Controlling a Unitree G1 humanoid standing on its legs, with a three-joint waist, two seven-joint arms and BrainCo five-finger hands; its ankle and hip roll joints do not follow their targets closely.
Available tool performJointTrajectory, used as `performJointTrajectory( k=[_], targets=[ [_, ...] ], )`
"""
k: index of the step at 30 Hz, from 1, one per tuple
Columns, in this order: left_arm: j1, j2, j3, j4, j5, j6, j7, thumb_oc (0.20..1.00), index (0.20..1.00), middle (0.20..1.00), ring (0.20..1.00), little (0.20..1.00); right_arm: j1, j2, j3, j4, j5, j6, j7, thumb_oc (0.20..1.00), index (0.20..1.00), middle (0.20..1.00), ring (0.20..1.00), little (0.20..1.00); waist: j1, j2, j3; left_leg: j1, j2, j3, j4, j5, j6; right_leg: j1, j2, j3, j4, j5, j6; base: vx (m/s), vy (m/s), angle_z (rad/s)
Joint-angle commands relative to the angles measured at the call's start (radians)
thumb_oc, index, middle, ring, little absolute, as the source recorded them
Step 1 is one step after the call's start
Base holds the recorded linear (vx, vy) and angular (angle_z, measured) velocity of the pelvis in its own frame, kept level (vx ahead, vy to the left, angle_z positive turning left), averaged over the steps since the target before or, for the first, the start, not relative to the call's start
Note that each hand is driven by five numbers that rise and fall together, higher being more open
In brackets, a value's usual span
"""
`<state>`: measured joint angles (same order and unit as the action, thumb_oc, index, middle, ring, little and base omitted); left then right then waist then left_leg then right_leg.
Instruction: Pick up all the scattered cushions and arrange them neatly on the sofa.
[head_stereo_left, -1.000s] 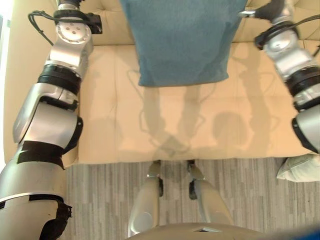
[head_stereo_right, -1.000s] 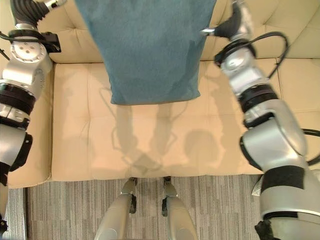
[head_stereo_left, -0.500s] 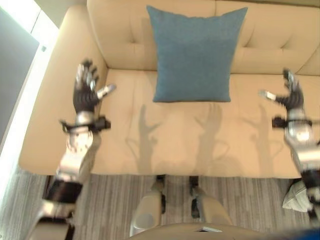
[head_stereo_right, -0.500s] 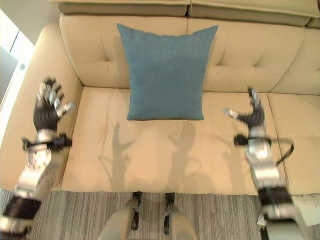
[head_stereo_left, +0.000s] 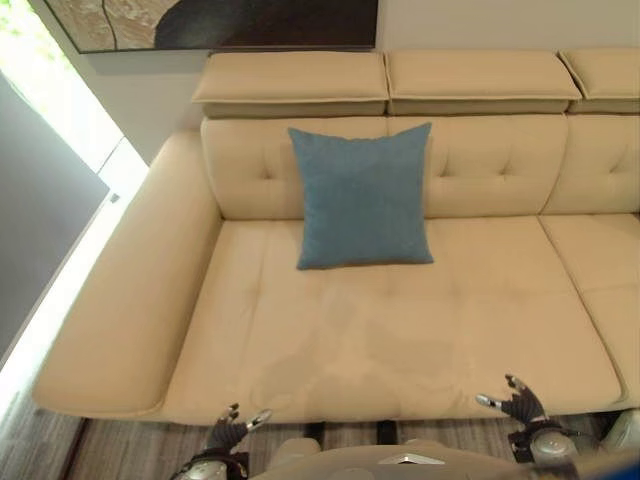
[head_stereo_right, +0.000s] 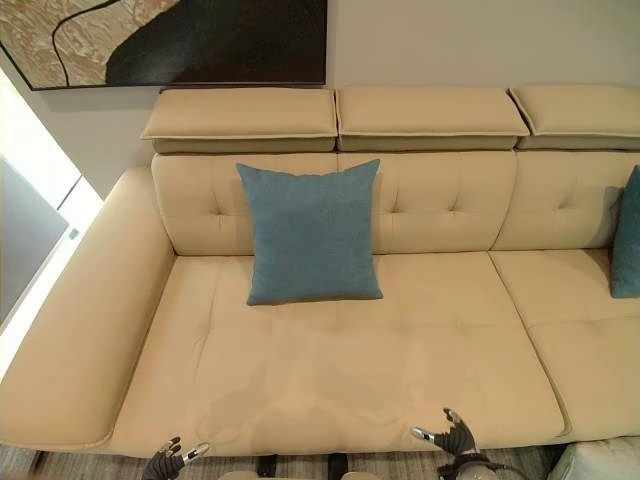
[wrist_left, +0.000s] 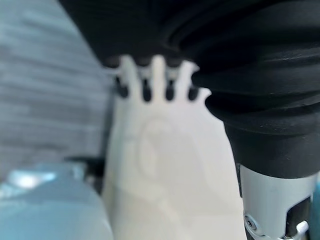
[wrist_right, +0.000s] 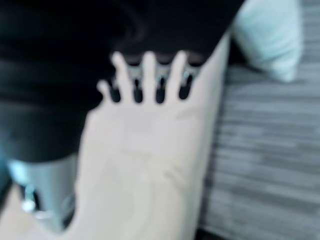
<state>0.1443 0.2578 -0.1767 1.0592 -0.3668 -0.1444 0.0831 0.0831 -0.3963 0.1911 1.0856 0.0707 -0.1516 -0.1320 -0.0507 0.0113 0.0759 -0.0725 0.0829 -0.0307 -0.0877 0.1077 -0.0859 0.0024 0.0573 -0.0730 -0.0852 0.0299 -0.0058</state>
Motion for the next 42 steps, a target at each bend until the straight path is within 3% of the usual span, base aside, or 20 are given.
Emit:
performJointTrajectory(
  k=[1,2,3,4,7,10,13,16,18,19,20,22,24,30,32,33,34,35,36,42],
  targets=[
    [-0.123,0.032,0.051,0.006,0.081,-0.014,-0.002,1.000,1.000,1.000,1.000,1.000,-0.080,-0.008,0.002,-0.009,-0.032,0.010,-0.004,1.000,1.000,1.000,1.000,1.000,0.004,-0.077,0.034,0.042,-0.047,0.006,0.190,-0.087,-0.014,-0.008,-0.099,0.020,0.001,0.022,0.095,-0.17,0.044,-0.19],
    [-0.126,0.018,0.059,0.030,0.080,-0.010,-0.003,1.000,1.000,1.000,1.000,1.000,-0.083,-0.006,0.001,0.038,-0.044,0.022,0.001,1.000,1.000,1.000,1.000,1.000,0.012,-0.083,0.031,0.060,-0.096,-0.058,0.251,-0.132,-0.005,-0.025,-0.107,0.038,0.008,0.041,0.103,-0.10,0.048,-0.30],
    [-0.126,0.017,0.058,0.030,0.080,-0.010,-0.003,1.000,1.000,1.000,1.000,1.000,-0.083,-0.006,0.001,0.038,-0.044,0.022,0.001,1.000,1.000,1.000,1.000,1.000,0.013,-0.082,0.033,0.062,-0.096,-0.058,0.253,-0.134,-0.005,-0.023,-0.106,0.039,0.008,0.041,0.103,-0.21,0.110,-0.22],
    [-0.118,0.011,0.069,0.030,0.072,-0.007,-0.005,1.000,1.000,1.000,1.000,1.000,-0.079,-0.002,0.001,0.067,-0.055,0.039,0.010,1.000,1.000,1.000,1.000,1.000,0.016,-0.076,0.032,0.097,-0.116,-0.110,0.253,-0.153,0.004,-0.054,-0.103,0.069,0.029,0.057,0.112,-0.10,0.064,-0.33],
    [-0.115,0.006,0.065,0.040,0.081,0.000,-0.004,1.000,1.000,1.000,1.000,1.000,-0.080,0.004,-0.012,0.109,-0.050,0.054,0.011,1.000,1.000,1.000,1.000,1.000,0.008,-0.062,0.035,0.133,-0.115,-0.109,0.170,-0.178,0.026,-0.089,-0.104,0.082,0.053,0.069,0.124,-0.20,0.173,-0.45],
    [-0.150,0.014,0.043,0.079,0.130,0.005,-0.001,1.000,1.000,1.000,1.000,1.000,-0.122,0.018,-0.008,0.159,-0.075,0.073,0.009,1.000,1.000,1.000,1.000,1.000,0.004,-0.069,0.049,0.151,-0.161,-0.066,0.093,-0.196,0.072,-0.163,-0.133,0.096,0.056,0.147,0.184,-0.26,0.265,-0.57],
    [-0.164,0.024,0.056,0.092,0.132,0.008,0.001,1.000,1.000,1.000,1.000,1.000,-0.143,0.031,-0.006,0.170,-0.084,0.082,0.006,1.000,1.000,1.000,1.000,1.000,0.013,-0.072,0.062,0.145,-0.170,-0.034,0.079,-0.186,0.086,-0.202,-0.136,0.074,0.050,0.173,0.205,-0.23,0.137,-0.69],
    [-0.181,0.045,0.049,0.094,0.146,0.014,0.005,1.000,1.000,1.000,1.000,1.000,-0.156,0.037,0.006,0.171,-0.092,0.085,0.006,1.000,1.000,1.000,1.000,1.000,0.035,-0.051,0.088,0.108,-0.148,0.008,0.103,-0.161,0.099,-0.200,-0.146,-0.062,0.222,0.060,0.171,-0.30,0.106,-0.89],
    [-0.181,0.050,0.043,0.097,0.155,0.018,-0.005,1.000,1.000,1.000,1.000,1.000,-0.156,0.039,0.004,0.178,-0.096,0.086,0.009,1.000,1.000,1.000,1.000,1.000,0.043,-0.039,0.077,0.107,-0.135,0.029,0.089,-0.150,0.111,-0.169,-0.145,-0.093,0.301,0.002,0.144,-0.16,0.047,-0.82],
    [-0.181,0.050,0.043,0.097,0.155,0.018,-0.005,1.000,1.000,1.000,1.000,1.000,-0.157,0.039,0.004,0.178,-0.096,0.086,0.009,1.000,1.000,1.000,1.000,1.000,0.043,-0.040,0.074,0.104,-0.135,0.029,0.089,-0.149,0.111,-0.171,-0.145,-0.093,0.301,0.004,0.144,-0.15,0.000,-0.77],
    [-0.181,0.046,0.038,0.103,0.163,0.024,-0.011,1.000,1.000,1.000,1.000,1.000,-0.160,0.041,-0.003,0.185,-0.098,0.087,0.007,1.000,1.000,1.000,1.000,1.000,0.058,-0.027,0.054,0.096,-0.119,0.056,0.078,-0.141,0.112,-0.120,-0.163,-0.140,0.328,-0.046,0.130,-0.13,-0.028,-0.59],
    [-0.178,0.038,0.038,0.106,0.161,0.028,-0.013,1.000,1.000,1.000,1.000,1.000,-0.161,0.042,-0.011,0.195,-0.103,0.089,0.005,1.000,1.000,1.000,1.000,1.000,0.084,-0.020,0.036,0.092,-0.107,0.099,0.073,-0.136,0.110,-0.047,-0.190,-0.204,0.340,-0.087,0.131,-0.13,-0.045,-0.61],
    [-0.174,0.033,0.044,0.109,0.161,0.031,-0.014,1.000,1.000,1.000,1.000,1.000,-0.161,0.044,-0.014,0.199,-0.101,0.092,0.002,1.000,1.000,1.000,1.000,1.000,0.105,-0.033,0.021,0.075,-0.105,0.135,0.080,-0.128,0.099,0.002,-0.195,-0.226,0.262,-0.079,0.140,-0.10,-0.115,-0.85],
    [-0.190,0.017,0.030,0.119,0.177,0.034,-0.021,1.000,1.000,1.000,1.000,1.000,-0.168,0.060,0.002,0.192,-0.074,0.088,-0.001,1.000,1.000,1.000,1.000,1.000,0.077,-0.071,0.032,0.057,-0.083,0.148,0.164,-0.143,0.066,0.035,-0.131,-0.116,0.100,-0.051,0.121,-0.07,-0.172,-0.53],
    [-0.207,0.006,0.010,0.108,0.162,0.031,-0.019,1.000,1.000,1.000,1.000,1.000,-0.174,0.058,0.003,0.184,-0.052,0.084,-0.006,1.000,1.000,1.000,1.000,1.000,0.090,-0.081,0.053,0.037,-0.108,0.026,0.226,-0.141,0.041,0.036,-0.114,-0.058,0.076,-0.030,0.109,-0.16,-0.094,-0.70],
    [-0.207,0.001,0.006,0.104,0.150,0.027,-0.015,1.000,1.000,1.000,1.000,1.000,-0.179,0.054,0.014,0.186,-0.052,0.088,-0.003,1.000,1.000,1.000,1.000,1.000,0.109,-0.091,0.054,0.035,-0.144,-0.128,0.244,-0.150,0.039,0.021,-0.104,0.003,0.058,-0.005,0.111,-0.12,-0.028,-1.27],
    [-0.207,0.001,0.006,0.104,0.150,0.027,-0.015,1.000,1.000,1.000,1.000,1.000,-0.179,0.054,0.014,0.186,-0.052,0.088,-0.003,1.000,1.000,1.000,1.000,1.000,0.109,-0.091,0.053,0.034,-0.144,-0.129,0.244,-0.150,0.039,0.021,-0.104,0.003,0.058,-0.005,0.111,-0.10,-0.011,-1.46],
    [-0.204,-0.005,0.002,0.106,0.145,0.026,-0.012,1.000,1.000,1.000,1.000,1.000,-0.180,0.052,0.017,0.190,-0.053,0.089,-0.001,1.000,1.000,1.000,1.000,1.000,0.119,-0.094,0.053,0.044,-0.159,-0.198,0.249,-0.166,0.042,0.015,-0.096,0.049,0.053,0.007,0.117,-0.06,0.053,-1.54],
    [-0.198,-0.009,0.001,0.114,0.149,0.029,-0.014,1.000,1.000,1.000,1.000,1.000,-0.175,0.052,0.015,0.193,-0.052,0.086,0.000,1.000,1.000,1.000,1.000,1.000,0.116,-0.092,0.048,0.051,-0.161,-0.210,0.216,-0.176,0.050,-0.006,-0.094,0.096,0.049,0.026,0.130,-0.08,0.102,-1.53],
    [-0.228,-0.006,-0.019,0.101,0.162,0.030,-0.015,1.000,1.000,1.000,1.000,1.000,-0.184,0.057,-0.007,0.213,-0.028,0.094,-0.003,1.000,1.000,1.000,1.000,1.000,0.090,-0.076,0.047,0.097,-0.152,-0.109,0.113,-0.176,0.079,-0.065,-0.101,0.148,0.056,0.077,0.166,-0.07,0.137,-0.83]
  ],
)
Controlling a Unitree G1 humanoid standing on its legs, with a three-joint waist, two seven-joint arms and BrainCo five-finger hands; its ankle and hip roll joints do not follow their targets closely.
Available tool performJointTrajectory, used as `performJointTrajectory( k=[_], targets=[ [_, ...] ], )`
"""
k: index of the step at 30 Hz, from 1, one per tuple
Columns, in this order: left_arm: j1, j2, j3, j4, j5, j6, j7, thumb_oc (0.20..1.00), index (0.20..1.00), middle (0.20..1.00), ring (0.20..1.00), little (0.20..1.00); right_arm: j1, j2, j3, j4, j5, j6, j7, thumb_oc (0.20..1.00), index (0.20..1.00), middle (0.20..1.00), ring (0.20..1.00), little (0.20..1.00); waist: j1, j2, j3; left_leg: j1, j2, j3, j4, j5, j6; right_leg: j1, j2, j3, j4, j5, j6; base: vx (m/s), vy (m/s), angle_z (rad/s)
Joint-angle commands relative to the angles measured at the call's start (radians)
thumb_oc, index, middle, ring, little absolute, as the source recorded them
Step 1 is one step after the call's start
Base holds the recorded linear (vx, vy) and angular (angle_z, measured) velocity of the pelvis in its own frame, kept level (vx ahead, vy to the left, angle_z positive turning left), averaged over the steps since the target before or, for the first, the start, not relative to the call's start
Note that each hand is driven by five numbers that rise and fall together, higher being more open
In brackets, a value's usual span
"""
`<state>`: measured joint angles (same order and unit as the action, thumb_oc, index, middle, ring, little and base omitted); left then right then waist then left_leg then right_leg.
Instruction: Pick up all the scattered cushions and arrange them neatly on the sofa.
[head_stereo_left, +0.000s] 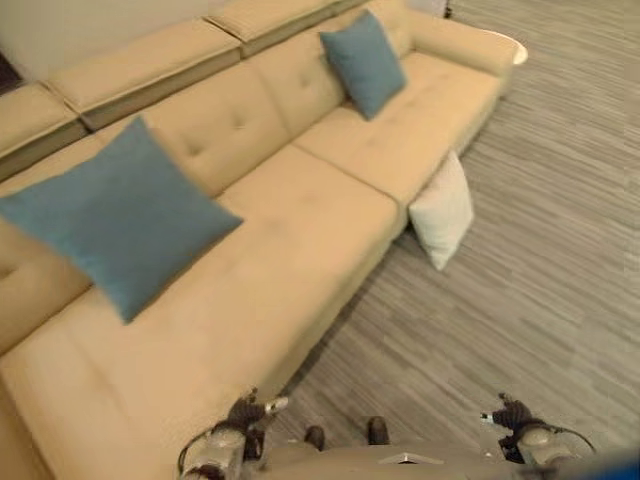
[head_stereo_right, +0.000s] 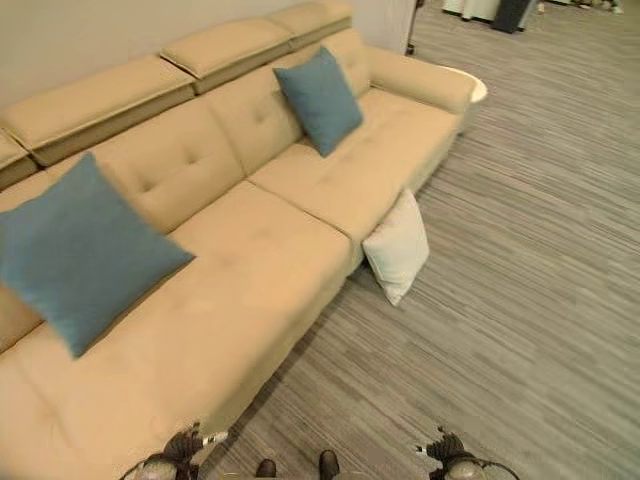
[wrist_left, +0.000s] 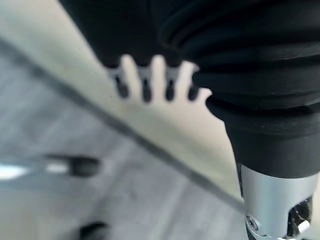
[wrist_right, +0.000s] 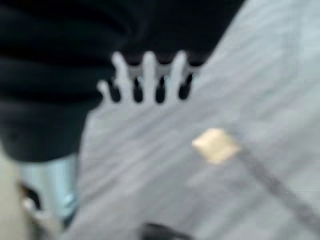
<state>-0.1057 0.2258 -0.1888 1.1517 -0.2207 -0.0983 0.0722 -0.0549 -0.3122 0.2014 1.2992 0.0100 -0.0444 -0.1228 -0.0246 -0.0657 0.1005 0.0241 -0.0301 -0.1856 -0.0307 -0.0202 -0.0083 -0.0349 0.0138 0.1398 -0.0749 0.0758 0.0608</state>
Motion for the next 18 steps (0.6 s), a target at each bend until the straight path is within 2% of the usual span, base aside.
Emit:
performJointTrajectory(
  k=[1,2,3,4,5,6,7,10,13,15,18],
  targets=[
    [0.019,0.033,-0.009,0.003,0.024,-0.019,-0.005,1.000,1.000,1.000,1.000,1.000,-0.053,-0.019,-0.016,0.005,0.033,-0.013,-0.012,1.000,1.000,1.000,1.000,1.000,0.065,0.008,0.028,0.011,-0.037,0.082,0.027,-0.040,0.012,-0.056,-0.060,-0.060,0.058,0.047,0.118,-0.06,0.086,-1.88],
    [0.019,0.033,-0.009,0.003,0.024,-0.019,-0.005,1.000,1.000,1.000,1.000,1.000,-0.052,-0.019,-0.016,0.005,0.033,-0.013,-0.012,1.000,1.000,1.000,1.000,1.000,0.067,0.008,0.028,0.013,-0.037,0.084,0.025,-0.040,0.013,-0.056,-0.059,-0.058,0.059,0.047,0.118,-0.17,0.125,-1.66],
    [0.007,0.044,-0.017,-0.003,0.035,-0.021,-0.003,1.000,1.000,1.000,1.000,1.000,-0.060,-0.014,-0.017,0.003,0.029,-0.013,-0.016,1.000,1.000,1.000,1.000,1.000,0.074,0.016,0.043,0.019,-0.026,0.122,0.002,-0.026,0.017,-0.090,-0.070,-0.120,0.096,0.051,0.129,-0.11,0.040,-1.23],
    [0.007,0.044,-0.017,-0.003,0.035,-0.021,-0.003,1.000,1.000,1.000,1.000,1.000,-0.060,-0.014,-0.017,0.003,0.029,-0.013,-0.016,1.000,1.000,1.000,1.000,1.000,0.074,0.016,0.043,0.019,-0.026,0.122,0.002,-0.026,0.017,-0.091,-0.070,-0.121,0.097,0.050,0.129,-0.24,0.055,-1.18],
    [0.009,0.051,-0.014,0.003,0.045,-0.025,0.004,1.000,1.000,1.000,1.000,1.000,-0.050,-0.008,-0.015,0.002,0.019,-0.015,-0.019,1.000,1.000,1.000,1.000,1.000,0.105,0.033,0.058,0.020,-0.001,0.163,-0.008,-0.018,0.015,-0.086,-0.123,-0.350,0.144,0.004,0.107,-0.20,0.023,-1.17],
    [0.021,0.050,-0.006,0.006,0.055,-0.024,-0.001,1.000,1.000,1.000,1.000,1.000,-0.040,-0.010,-0.016,0.001,0.011,-0.021,-0.019,1.000,1.000,1.000,1.000,1.000,0.113,0.041,0.054,0.014,0.006,0.182,-0.015,-0.010,0.014,-0.077,-0.144,-0.427,0.163,-0.019,0.092,-0.25,0.022,-1.03],
    [0.032,0.051,0.002,0.006,0.056,-0.026,-0.002,1.000,1.000,1.000,1.000,1.000,-0.034,-0.010,-0.019,0.003,0.010,-0.021,-0.016,1.000,1.000,1.000,1.000,1.000,0.112,0.044,0.054,0.013,0.012,0.198,-0.019,-0.004,0.017,-0.073,-0.138,-0.452,0.205,-0.043,0.079,-0.15,-0.017,-0.91],
    [0.045,0.051,0.021,0.011,0.046,-0.026,-0.007,1.000,1.000,1.000,1.000,1.000,-0.015,-0.015,-0.038,0.008,0.013,-0.023,-0.015,1.000,1.000,1.000,1.000,1.000,0.116,0.047,0.049,0.019,0.026,0.240,-0.029,0.008,0.018,-0.036,-0.137,-0.468,0.254,-0.087,0.070,-0.11,-0.072,-0.74],
    [0.050,0.045,0.026,0.013,0.045,-0.024,-0.007,1.000,1.000,1.000,1.000,1.000,-0.015,-0.017,-0.041,0.013,0.013,-0.019,-0.015,1.000,1.000,1.000,1.000,1.000,0.136,0.040,0.035,0.006,0.030,0.269,-0.028,0.014,0.009,0.013,-0.142,-0.501,0.179,-0.088,0.077,-0.05,-0.097,-0.41],
    [0.054,0.041,0.028,0.012,0.047,-0.025,-0.005,1.000,1.000,1.000,1.000,1.000,-0.016,-0.012,-0.032,0.012,0.023,-0.022,-0.012,1.000,1.000,1.000,1.000,1.000,0.132,0.024,0.030,-0.003,0.030,0.274,-0.019,0.014,0.002,0.025,-0.105,-0.435,0.110,-0.087,0.066,-0.02,-0.214,-0.43],
    [0.043,0.032,0.020,0.006,0.028,-0.025,-0.003,1.000,1.000,1.000,1.000,1.000,-0.014,-0.019,-0.044,0.002,0.056,-0.031,-0.020,1.000,1.000,1.000,1.000,1.000,0.111,0.018,0.046,-0.035,0.040,0.273,0.080,-0.011,-0.015,0.039,-0.090,-0.413,0.071,-0.072,0.054,0.02,-0.207,-0.58]
  ],
)
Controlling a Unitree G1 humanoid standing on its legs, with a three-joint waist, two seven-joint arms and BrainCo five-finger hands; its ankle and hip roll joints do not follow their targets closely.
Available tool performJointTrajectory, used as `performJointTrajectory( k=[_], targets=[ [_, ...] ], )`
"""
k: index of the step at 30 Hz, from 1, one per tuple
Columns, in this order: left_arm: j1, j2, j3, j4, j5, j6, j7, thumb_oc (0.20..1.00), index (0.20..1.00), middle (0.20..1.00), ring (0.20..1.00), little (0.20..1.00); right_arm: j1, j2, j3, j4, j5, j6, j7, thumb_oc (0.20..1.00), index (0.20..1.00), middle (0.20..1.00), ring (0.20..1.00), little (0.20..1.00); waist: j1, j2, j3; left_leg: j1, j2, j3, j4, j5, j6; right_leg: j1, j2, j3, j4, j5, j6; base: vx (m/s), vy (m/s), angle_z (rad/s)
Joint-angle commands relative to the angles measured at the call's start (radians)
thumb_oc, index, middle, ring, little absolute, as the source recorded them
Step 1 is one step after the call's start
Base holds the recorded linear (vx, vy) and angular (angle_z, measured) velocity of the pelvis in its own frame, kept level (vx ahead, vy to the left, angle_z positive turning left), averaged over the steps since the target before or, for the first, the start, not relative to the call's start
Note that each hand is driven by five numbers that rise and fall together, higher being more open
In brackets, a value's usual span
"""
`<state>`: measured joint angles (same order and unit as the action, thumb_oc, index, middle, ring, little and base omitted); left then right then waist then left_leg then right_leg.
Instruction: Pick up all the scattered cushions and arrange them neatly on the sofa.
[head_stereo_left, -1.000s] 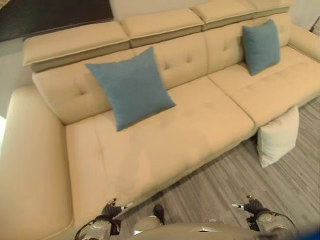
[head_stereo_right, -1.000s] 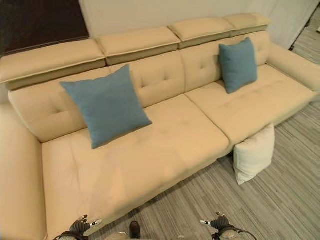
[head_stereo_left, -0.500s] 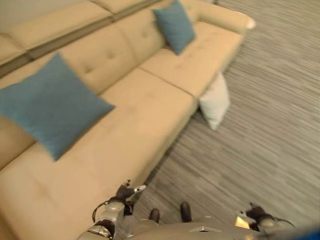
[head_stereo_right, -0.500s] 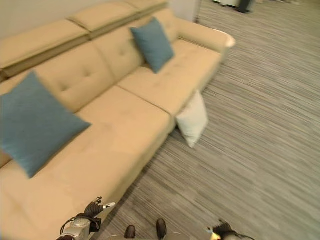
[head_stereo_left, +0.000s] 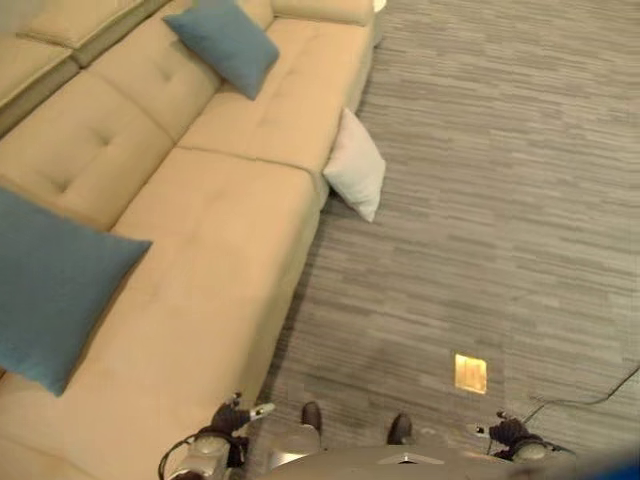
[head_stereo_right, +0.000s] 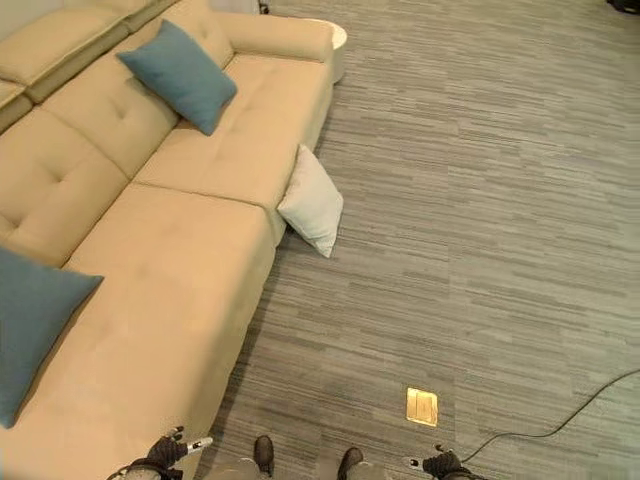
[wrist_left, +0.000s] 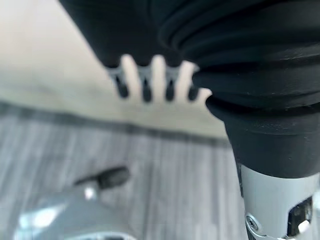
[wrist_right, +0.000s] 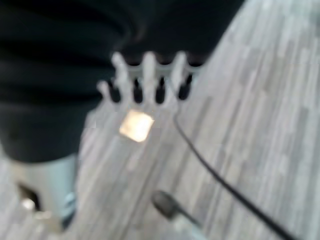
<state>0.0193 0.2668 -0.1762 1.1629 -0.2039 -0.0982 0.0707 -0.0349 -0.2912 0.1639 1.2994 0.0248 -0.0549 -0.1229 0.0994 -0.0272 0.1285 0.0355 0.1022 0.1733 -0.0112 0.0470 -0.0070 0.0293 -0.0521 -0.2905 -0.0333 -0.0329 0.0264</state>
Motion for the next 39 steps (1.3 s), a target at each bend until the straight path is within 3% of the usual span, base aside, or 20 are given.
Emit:
performJointTrajectory(
  k=[1,2,3,5,11,14,16,17,18,20,24,25,26,27,31,34,35,37,39],
  targets=[
    [-0.082,-0.012,0.007,-0.006,0.011,-0.025,-0.003,1.000,1.000,1.000,1.000,1.000,-0.030,-0.041,-0.011,0.000,0.051,-0.023,-0.020,1.000,1.000,1.000,1.000,1.000,-0.018,-0.023,0.023,-0.052,-0.089,-0.085,0.095,-0.089,-0.024,-0.014,-0.019,0.014,0.016,0.035,0.083,0.03,-0.202,-0.26],
    [-0.085,-0.015,0.004,-0.004,0.013,-0.024,-0.004,1.000,1.000,1.000,1.000,1.000,-0.026,-0.041,-0.017,-0.004,0.066,-0.027,-0.022,1.000,1.000,1.000,1.000,1.000,-0.022,-0.029,0.031,-0.064,-0.087,-0.087,0.138,-0.099,-0.032,0.001,-0.014,0.018,0.002,0.034,0.077,0.05,-0.268,0.10],
    [-0.098,-0.026,-0.012,0.001,0.008,-0.024,-0.002,1.000,1.000,1.000,1.000,1.000,-0.020,-0.042,-0.019,-0.006,0.081,-0.028,-0.023,1.000,1.000,1.000,1.000,1.000,-0.019,-0.041,0.058,-0.130,-0.103,-0.135,0.247,-0.084,-0.043,0.024,-0.012,0.033,-0.014,0.035,0.063,0.06,-0.251,0.14],
    [-0.103,-0.029,-0.030,-0.010,0.007,-0.022,0.002,1.000,1.000,1.000,1.000,1.000,-0.029,-0.047,-0.008,-0.012,0.084,-0.028,-0.027,1.000,1.000,1.000,1.000,1.000,-0.008,-0.040,0.060,-0.192,-0.142,-0.169,0.177,-0.061,-0.028,0.040,0.000,0.049,-0.027,0.029,0.063,0.17,-0.165,-0.11],
    [-0.094,-0.038,-0.034,-0.007,0.017,-0.016,0.005,1.000,1.000,1.000,1.000,1.000,-0.041,-0.045,0.007,-0.013,0.084,-0.031,-0.031,1.000,1.000,1.000,1.000,1.000,0.030,-0.026,0.050,-0.259,-0.151,-0.144,0.046,0.062,-0.039,0.098,0.053,0.103,-0.024,-0.024,0.061,0.25,-0.032,-0.16],
    [-0.072,-0.036,-0.016,0.001,0.011,-0.017,0.007,1.000,1.000,1.000,1.000,1.000,-0.045,-0.038,0.016,-0.013,0.064,-0.030,-0.023,1.000,1.000,1.000,1.000,1.000,0.041,-0.030,0.016,-0.210,-0.160,-0.155,0.051,0.028,-0.006,0.124,0.031,0.124,0.047,-0.073,0.071,0.47,0.109,-0.75],
    [-0.068,-0.034,-0.011,0.000,0.009,-0.015,0.003,1.000,1.000,1.000,1.000,1.000,-0.046,-0.037,0.013,-0.013,0.051,-0.029,-0.020,1.000,1.000,1.000,1.000,1.000,0.052,-0.027,0.005,-0.172,-0.171,-0.141,0.051,-0.004,0.018,0.109,0.001,0.115,0.156,-0.070,0.100,0.38,0.139,-0.61],
    [-0.068,-0.026,-0.013,-0.018,-0.002,-0.016,0.004,1.000,1.000,1.000,1.000,1.000,-0.056,-0.041,0.013,-0.025,0.049,-0.032,-0.018,1.000,1.000,1.000,1.000,1.000,0.048,-0.020,0.015,-0.126,-0.174,-0.137,0.049,-0.029,0.045,0.031,-0.026,0.122,0.335,0.011,0.138,0.33,0.133,-0.34],
    [-0.073,-0.023,-0.015,-0.026,-0.006,-0.017,0.005,1.000,1.000,1.000,1.000,1.000,-0.064,-0.043,0.014,-0.028,0.050,-0.032,-0.018,1.000,1.000,1.000,1.000,1.000,0.044,-0.014,0.026,-0.107,-0.176,-0.138,0.051,-0.039,0.057,-0.006,-0.036,0.125,0.411,0.049,0.150,0.31,0.112,-0.29],
    [-0.080,-0.017,-0.022,-0.031,-0.006,-0.017,0.007,1.000,1.000,1.000,1.000,1.000,-0.073,-0.042,0.020,-0.037,0.049,-0.032,-0.020,1.000,1.000,1.000,1.000,1.000,0.033,0.003,0.034,-0.070,-0.167,-0.151,0.043,-0.061,0.069,-0.063,-0.058,0.104,0.474,0.070,0.141,0.23,0.051,-0.31],
    [-0.089,-0.012,-0.021,-0.038,-0.015,-0.024,0.013,1.000,1.000,1.000,1.000,1.000,-0.084,-0.047,0.031,-0.045,0.046,-0.035,-0.019,1.000,1.000,1.000,1.000,1.000,0.017,0.020,0.047,-0.011,-0.155,-0.178,0.013,-0.080,0.064,-0.136,-0.064,0.064,0.410,0.030,0.110,0.21,-0.036,0.18],
    [-0.094,-0.011,-0.019,-0.035,-0.016,-0.025,0.015,1.000,1.000,1.000,1.000,1.000,-0.090,-0.047,0.036,-0.051,0.042,-0.035,-0.020,1.000,1.000,1.000,1.000,1.000,0.014,0.021,0.049,0.005,-0.152,-0.180,0.004,-0.088,0.059,-0.149,-0.067,0.043,0.354,0.029,0.104,0.29,-0.139,0.07],
    [-0.095,-0.011,-0.014,-0.031,-0.013,-0.027,0.017,1.000,1.000,1.000,1.000,1.000,-0.095,-0.046,0.043,-0.057,0.035,-0.035,-0.020,1.000,1.000,1.000,1.000,1.000,0.002,0.015,0.048,0.033,-0.152,-0.183,-0.009,-0.107,0.048,-0.179,-0.071,0.031,0.223,0.063,0.106,0.43,-0.207,0.24],
    [-0.096,-0.012,-0.010,-0.022,-0.013,-0.027,0.019,1.000,1.000,1.000,1.000,1.000,-0.096,-0.044,0.045,-0.060,0.037,-0.035,-0.022,1.000,1.000,1.000,1.000,1.000,-0.013,0.007,0.047,0.050,-0.156,-0.198,-0.009,-0.118,0.043,-0.196,-0.054,0.070,0.142,0.090,0.111,0.35,-0.166,0.15],
    [-0.083,-0.024,-0.005,-0.003,-0.009,-0.034,0.018,1.000,1.000,1.000,1.000,1.000,-0.085,-0.041,0.048,-0.046,0.033,-0.032,-0.016,1.000,1.000,1.000,1.000,1.000,-0.032,-0.005,0.031,0.087,-0.148,-0.220,0.030,-0.168,0.018,-0.164,-0.036,0.114,0.069,0.118,0.112,0.35,-0.201,0.21],
    [-0.082,-0.032,-0.013,0.005,-0.004,-0.031,0.019,1.000,1.000,1.000,1.000,1.000,-0.074,-0.042,0.050,-0.044,0.035,-0.035,-0.015,1.000,1.000,1.000,1.000,1.000,-0.039,-0.007,0.020,0.072,-0.131,-0.226,0.106,-0.142,-0.014,-0.130,-0.019,0.115,0.056,0.106,0.086,0.20,-0.196,0.67],
    [-0.089,-0.034,-0.020,-0.001,-0.014,-0.029,0.015,1.000,1.000,1.000,1.000,1.000,-0.065,-0.047,0.039,-0.045,0.055,-0.037,-0.024,1.000,1.000,1.000,1.000,1.000,-0.036,-0.024,0.035,0.003,-0.120,-0.201,0.265,-0.096,-0.048,-0.090,-0.024,0.095,0.041,0.097,0.067,0.11,-0.256,0.34],
    [-0.105,-0.031,-0.024,-0.001,-0.017,-0.027,0.018,1.000,1.000,1.000,1.000,1.000,-0.060,-0.049,0.036,-0.048,0.075,-0.041,-0.026,1.000,1.000,1.000,1.000,1.000,-0.028,-0.048,0.054,-0.076,-0.110,-0.180,0.399,-0.062,-0.057,-0.047,-0.021,0.079,0.023,0.080,0.043,0.14,-0.303,0.18],
    [-0.111,-0.031,-0.032,-0.003,-0.020,-0.026,0.017,1.000,1.000,1.000,1.000,1.000,-0.056,-0.051,0.032,-0.042,0.080,-0.037,-0.030,1.000,1.000,1.000,1.000,1.000,-0.017,-0.056,0.062,-0.130,-0.120,-0.166,0.403,-0.069,-0.048,-0.017,-0.024,0.068,0.006,0.068,0.039,0.16,-0.170,0.35]
  ],
)
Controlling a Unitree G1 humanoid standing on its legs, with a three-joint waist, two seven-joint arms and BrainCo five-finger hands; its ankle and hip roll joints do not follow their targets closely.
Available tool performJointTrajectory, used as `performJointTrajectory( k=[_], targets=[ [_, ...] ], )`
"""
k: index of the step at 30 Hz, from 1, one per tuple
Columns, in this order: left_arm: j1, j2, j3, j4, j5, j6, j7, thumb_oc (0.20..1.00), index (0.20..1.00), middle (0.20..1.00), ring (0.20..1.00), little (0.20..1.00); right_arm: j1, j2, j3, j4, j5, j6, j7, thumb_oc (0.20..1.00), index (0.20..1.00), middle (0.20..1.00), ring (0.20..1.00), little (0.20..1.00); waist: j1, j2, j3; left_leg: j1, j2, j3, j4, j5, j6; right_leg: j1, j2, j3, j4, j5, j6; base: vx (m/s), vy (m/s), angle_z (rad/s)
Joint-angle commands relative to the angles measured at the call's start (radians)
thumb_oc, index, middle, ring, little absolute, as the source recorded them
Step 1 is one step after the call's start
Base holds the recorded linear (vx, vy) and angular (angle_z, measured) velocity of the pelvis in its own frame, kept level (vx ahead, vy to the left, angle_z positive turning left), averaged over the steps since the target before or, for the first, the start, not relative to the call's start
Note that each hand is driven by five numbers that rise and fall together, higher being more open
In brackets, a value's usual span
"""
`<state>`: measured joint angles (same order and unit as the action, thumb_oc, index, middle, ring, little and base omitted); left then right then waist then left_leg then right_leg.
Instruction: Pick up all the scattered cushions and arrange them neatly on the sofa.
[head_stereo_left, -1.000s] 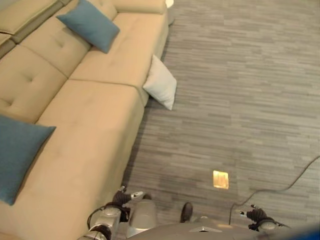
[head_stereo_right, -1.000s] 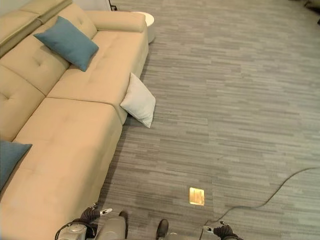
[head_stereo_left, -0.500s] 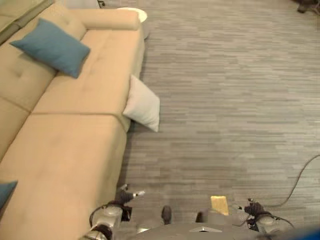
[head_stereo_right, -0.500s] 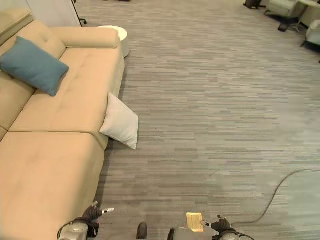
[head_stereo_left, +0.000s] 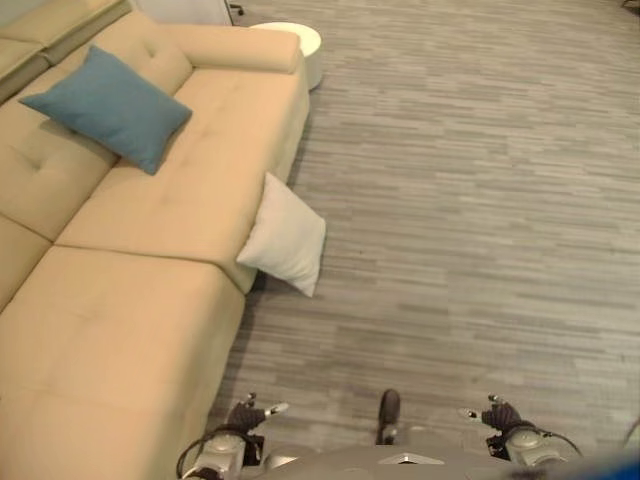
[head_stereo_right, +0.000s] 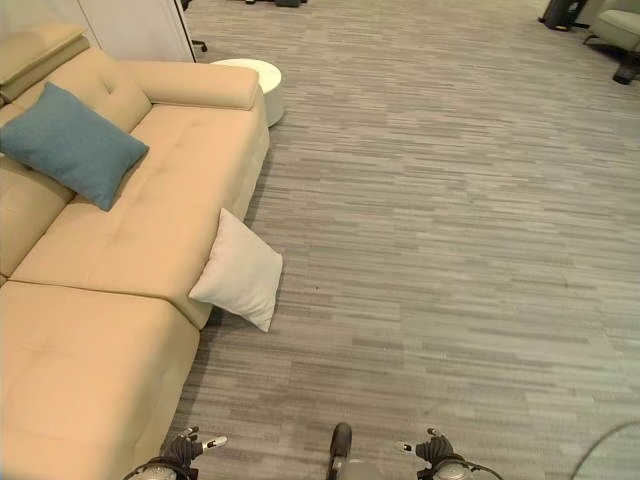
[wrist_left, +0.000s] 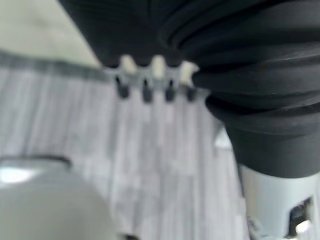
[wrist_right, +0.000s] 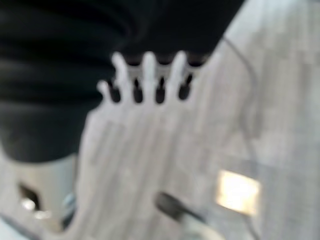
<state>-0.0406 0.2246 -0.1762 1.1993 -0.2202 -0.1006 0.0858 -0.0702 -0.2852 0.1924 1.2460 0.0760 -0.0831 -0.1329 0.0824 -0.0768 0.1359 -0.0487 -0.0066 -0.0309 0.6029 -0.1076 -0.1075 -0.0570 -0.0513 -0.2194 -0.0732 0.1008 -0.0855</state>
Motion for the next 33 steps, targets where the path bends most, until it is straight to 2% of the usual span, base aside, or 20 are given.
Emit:
performJointTrajectory(
  k=[1,3,4,5,6,9,11,14,15,18,19,22,24,25,26,27,29,31,32,33],
  targets=[
    [-0.052,0.011,-0.035,-0.043,-0.004,-0.024,0.002,1.000,1.000,1.000,1.000,1.000,-0.019,-0.059,0.002,0.013,0.029,-0.008,-0.022,1.000,1.000,1.000,1.000,1.000,0.004,-0.007,0.055,-0.068,-0.023,0.041,-0.245,0.075,0.059,0.079,-0.023,-0.005,0.039,-0.071,0.152,0.21,-0.110,0.10],
    [-0.052,0.011,-0.041,-0.044,0.002,-0.020,0.002,1.000,1.000,1.000,1.000,1.000,-0.020,-0.061,0.003,0.013,0.027,-0.007,-0.023,1.000,1.000,1.000,1.000,1.000,0.008,-0.003,0.052,-0.087,-0.034,0.053,-0.346,0.064,0.073,0.099,-0.013,-0.009,0.032,-0.089,0.157,0.20,-0.063,0.08],
    [-0.052,0.011,-0.041,-0.044,0.002,-0.020,0.002,1.000,1.000,1.000,1.000,1.000,-0.020,-0.061,0.003,0.013,0.027,-0.007,-0.023,1.000,1.000,1.000,1.000,1.000,0.008,-0.003,0.053,-0.084,-0.035,0.053,-0.348,0.064,0.073,0.101,-0.013,-0.008,0.032,-0.090,0.157,0.27,-0.023,0.22],
    [-0.047,0.008,-0.043,-0.041,0.014,-0.017,0.002,1.000,1.000,1.000,1.000,1.000,-0.018,-0.062,0.008,0.009,0.022,-0.010,-0.024,1.000,1.000,1.000,1.000,1.000,0.015,0.011,0.047,-0.100,-0.038,0.057,-0.453,0.116,0.075,0.126,0.007,-0.005,0.034,-0.116,0.157,0.31,-0.012,0.14],
    [-0.043,0.007,-0.043,-0.042,0.015,-0.017,0.001,1.000,1.000,1.000,1.000,1.000,-0.017,-0.062,0.012,0.007,0.018,-0.011,-0.025,1.000,1.000,1.000,1.000,1.000,0.020,0.019,0.043,-0.120,-0.042,0.053,-0.489,0.154,0.073,0.139,0.022,0.000,0.037,-0.131,0.154,0.40,-0.008,-0.07],
    [-0.033,0.005,-0.036,-0.039,0.021,-0.014,-0.001,1.000,1.000,1.000,1.000,1.000,-0.010,-0.059,0.014,0.007,0.016,-0.010,-0.020,1.000,1.000,1.000,1.000,1.000,0.026,0.021,0.041,-0.139,-0.031,0.103,-0.500,0.188,0.066,0.172,0.033,0.011,0.056,-0.168,0.150,0.30,0.030,-0.06],
    [-0.021,0.008,-0.021,-0.036,0.015,-0.012,-0.003,1.000,1.000,1.000,1.000,1.000,-0.004,-0.052,0.014,0.010,0.006,-0.006,-0.013,1.000,1.000,1.000,1.000,1.000,0.035,0.016,0.025,-0.112,-0.033,0.099,-0.522,0.167,0.087,0.181,0.027,0.013,0.094,-0.193,0.156,0.33,0.074,-0.25],
    [-0.013,0.008,-0.012,-0.030,0.005,-0.014,0.000,1.000,1.000,1.000,1.000,1.000,-0.007,-0.039,0.013,0.007,-0.003,-0.011,-0.009,1.000,1.000,1.000,1.000,1.000,0.047,0.015,0.016,-0.071,-0.048,0.094,-0.524,0.129,0.118,0.153,-0.013,-0.003,0.250,-0.191,0.200,0.27,0.114,-0.20],
    [-0.013,0.008,-0.012,-0.030,0.005,-0.014,0.000,1.000,1.000,1.000,1.000,1.000,-0.007,-0.039,0.013,0.007,-0.003,-0.011,-0.009,1.000,1.000,1.000,1.000,1.000,0.048,0.015,0.016,-0.071,-0.049,0.095,-0.523,0.128,0.119,0.151,-0.015,-0.002,0.253,-0.193,0.201,0.18,0.101,-0.21],
    [-0.016,0.018,-0.015,-0.039,-0.001,-0.015,-0.001,1.000,1.000,1.000,1.000,1.000,-0.020,-0.035,0.015,-0.002,-0.005,-0.015,-0.011,1.000,1.000,1.000,1.000,1.000,0.044,0.024,0.028,-0.011,-0.055,0.094,-0.526,0.093,0.153,0.075,-0.067,-0.005,0.436,-0.108,0.232,0.26,0.118,-0.10],
    [-0.024,0.026,-0.026,-0.039,0.008,-0.016,-0.005,1.000,1.000,1.000,1.000,1.000,-0.022,-0.031,0.012,-0.008,0.006,-0.016,-0.006,1.000,1.000,1.000,1.000,1.000,0.026,0.037,0.034,0.036,-0.055,0.065,-0.526,0.060,0.163,0.010,-0.066,0.022,0.513,-0.106,0.216,0.40,0.090,0.22],
    [-0.030,0.028,-0.025,-0.035,0.013,-0.017,-0.005,1.000,1.000,1.000,1.000,1.000,-0.031,-0.029,0.022,-0.014,-0.001,-0.018,-0.003,1.000,1.000,1.000,1.000,1.000,0.025,0.042,0.031,0.074,-0.049,0.054,-0.545,0.035,0.158,-0.030,-0.088,-0.015,0.407,-0.112,0.201,0.29,-0.027,0.37],
    [-0.032,0.030,-0.020,-0.033,0.016,-0.018,-0.002,1.000,1.000,1.000,1.000,1.000,-0.036,-0.028,0.025,-0.018,-0.003,-0.016,-0.003,1.000,1.000,1.000,1.000,1.000,0.014,0.036,0.037,0.104,-0.052,0.038,-0.561,0.023,0.149,-0.056,-0.090,-0.012,0.296,-0.079,0.212,0.20,-0.076,0.18],
    [-0.032,0.030,-0.020,-0.033,0.016,-0.018,-0.002,1.000,1.000,1.000,1.000,1.000,-0.036,-0.028,0.025,-0.018,-0.003,-0.016,-0.003,1.000,1.000,1.000,1.000,1.000,0.013,0.037,0.038,0.106,-0.051,0.037,-0.562,0.023,0.149,-0.052,-0.089,-0.013,0.294,-0.079,0.212,0.26,-0.092,0.21],
    [-0.030,0.030,-0.019,-0.029,0.020,-0.021,-0.001,1.000,1.000,1.000,1.000,1.000,-0.036,-0.029,0.022,-0.022,0.003,-0.016,-0.003,1.000,1.000,1.000,1.000,1.000,-0.003,0.028,0.038,0.129,-0.060,0.022,-0.571,0.015,0.141,-0.076,-0.073,0.024,0.183,-0.037,0.226,0.29,-0.110,0.34],
    [-0.031,0.030,-0.017,-0.026,0.021,-0.023,-0.002,1.000,1.000,1.000,1.000,1.000,-0.036,-0.029,0.021,-0.022,0.005,-0.016,-0.001,1.000,1.000,1.000,1.000,1.000,-0.015,0.025,0.040,0.141,-0.062,0.008,-0.577,0.010,0.136,-0.092,-0.064,0.055,0.136,-0.015,0.232,0.29,-0.110,0.41],
    [-0.029,0.028,-0.012,-0.022,0.019,-0.026,-0.002,1.000,1.000,1.000,1.000,1.000,-0.035,-0.029,0.021,-0.019,0.005,-0.016,-0.001,1.000,1.000,1.000,1.000,1.000,-0.021,0.027,0.043,0.154,-0.061,-0.003,-0.577,0.003,0.132,-0.092,-0.059,0.068,0.121,-0.003,0.237,0.17,-0.066,0.39],
    [-0.027,0.029,-0.006,-0.008,0.017,-0.029,0.002,1.000,1.000,1.000,1.000,1.000,-0.030,-0.025,0.023,-0.015,0.002,-0.016,0.000,1.000,1.000,1.000,1.000,1.000,-0.039,0.025,0.040,0.174,-0.064,-0.028,-0.569,-0.012,0.126,-0.110,-0.035,0.117,0.123,0.010,0.236,0.29,-0.142,0.59],
    [-0.019,0.024,-0.002,0.003,0.023,-0.029,-0.002,1.000,1.000,1.000,1.000,1.000,-0.019,-0.024,0.027,-0.005,-0.006,-0.015,0.005,1.000,1.000,1.000,1.000,1.000,-0.041,0.022,0.029,0.186,-0.060,-0.043,-0.550,-0.030,0.118,-0.088,-0.035,0.121,0.117,0.004,0.226,0.31,-0.197,0.75],
    [-0.017,0.021,-0.003,0.008,0.023,-0.028,-0.001,1.000,1.000,1.000,1.000,1.000,-0.017,-0.024,0.030,-0.003,-0.005,-0.015,0.007,1.000,1.000,1.000,1.000,1.000,-0.044,0.023,0.021,0.187,-0.052,-0.047,-0.539,-0.025,0.110,-0.081,-0.026,0.128,0.122,-0.002,0.217,0.29,-0.219,0.58]
  ],
)
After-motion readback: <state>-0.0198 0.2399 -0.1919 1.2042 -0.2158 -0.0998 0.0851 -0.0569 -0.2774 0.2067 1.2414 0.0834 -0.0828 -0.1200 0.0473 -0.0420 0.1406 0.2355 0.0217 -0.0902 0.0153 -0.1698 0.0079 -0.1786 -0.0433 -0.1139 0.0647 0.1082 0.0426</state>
